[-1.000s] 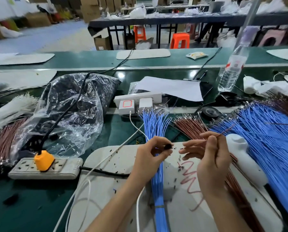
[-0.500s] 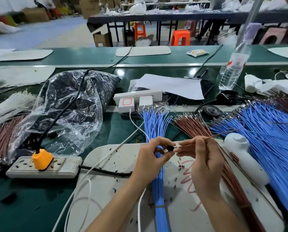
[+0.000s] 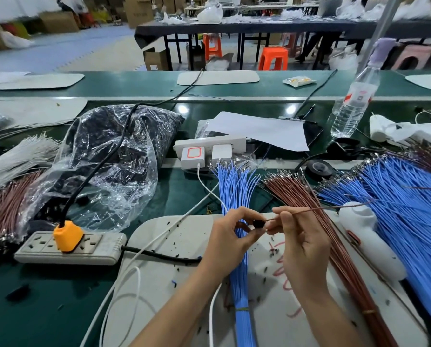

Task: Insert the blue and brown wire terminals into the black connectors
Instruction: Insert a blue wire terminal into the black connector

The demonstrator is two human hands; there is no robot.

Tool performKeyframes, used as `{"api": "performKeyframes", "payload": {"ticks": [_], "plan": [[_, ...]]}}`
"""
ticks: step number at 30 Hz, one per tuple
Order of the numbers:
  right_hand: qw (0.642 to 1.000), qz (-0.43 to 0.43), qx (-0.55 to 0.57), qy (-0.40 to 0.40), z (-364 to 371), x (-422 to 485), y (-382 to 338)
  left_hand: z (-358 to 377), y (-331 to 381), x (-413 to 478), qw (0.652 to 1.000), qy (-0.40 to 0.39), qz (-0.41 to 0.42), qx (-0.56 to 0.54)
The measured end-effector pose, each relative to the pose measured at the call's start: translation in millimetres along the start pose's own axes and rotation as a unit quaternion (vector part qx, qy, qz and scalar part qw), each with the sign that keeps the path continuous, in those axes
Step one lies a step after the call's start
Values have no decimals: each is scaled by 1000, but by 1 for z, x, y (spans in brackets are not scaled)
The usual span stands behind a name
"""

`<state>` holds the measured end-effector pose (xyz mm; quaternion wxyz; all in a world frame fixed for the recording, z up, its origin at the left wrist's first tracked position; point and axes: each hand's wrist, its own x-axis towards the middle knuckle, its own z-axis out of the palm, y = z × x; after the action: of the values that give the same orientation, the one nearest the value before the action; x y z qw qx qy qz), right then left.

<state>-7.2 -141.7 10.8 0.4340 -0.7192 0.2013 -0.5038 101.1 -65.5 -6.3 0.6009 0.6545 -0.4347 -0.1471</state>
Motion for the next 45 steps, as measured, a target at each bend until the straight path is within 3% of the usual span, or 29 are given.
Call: {"api": "performKeyframes", "payload": {"ticks": [5,13,19,23,25,27,29,31,34,36,38,39,41,43,45], "plan": [[999,2,-42,-21,2,-1,3,0,2,0,999,6,37,30],[987,135,23,-89,6,0,0,2,2,-4,999,28,-14,-15],[986,156,20,-52,1,5,4,-2,1,0,1000,-8,2,-14],[975,200,94,-24,-1,8,4,-7,3,2,999,30,-11,-15],[954,236,184,26,-8,13,3,-19,1,6,993,98,30,54],[909,278,288,113,-17,22,5,-38,-4,11,966,211,52,140],[876,303,320,197,-25,28,9,-61,-12,16,927,333,-4,173],[869,301,301,250,-30,32,13,-78,-21,19,883,438,-92,143],[885,278,259,270,-27,29,16,-87,-23,21,857,483,-143,108],[925,235,179,239,-23,24,15,-81,-15,20,849,476,-93,210],[970,142,75,182,-17,17,11,-69,-1,19,838,433,39,331],[986,77,20,148,-14,14,9,-59,5,20,854,372,123,343],[992,-58,-85,78,-5,7,6,-33,15,16,915,164,230,287],[984,-123,-126,39,4,-1,5,-6,20,6,952,6,223,212],[987,-113,-113,33,5,-5,5,6,17,-2,978,-13,160,135]]}}
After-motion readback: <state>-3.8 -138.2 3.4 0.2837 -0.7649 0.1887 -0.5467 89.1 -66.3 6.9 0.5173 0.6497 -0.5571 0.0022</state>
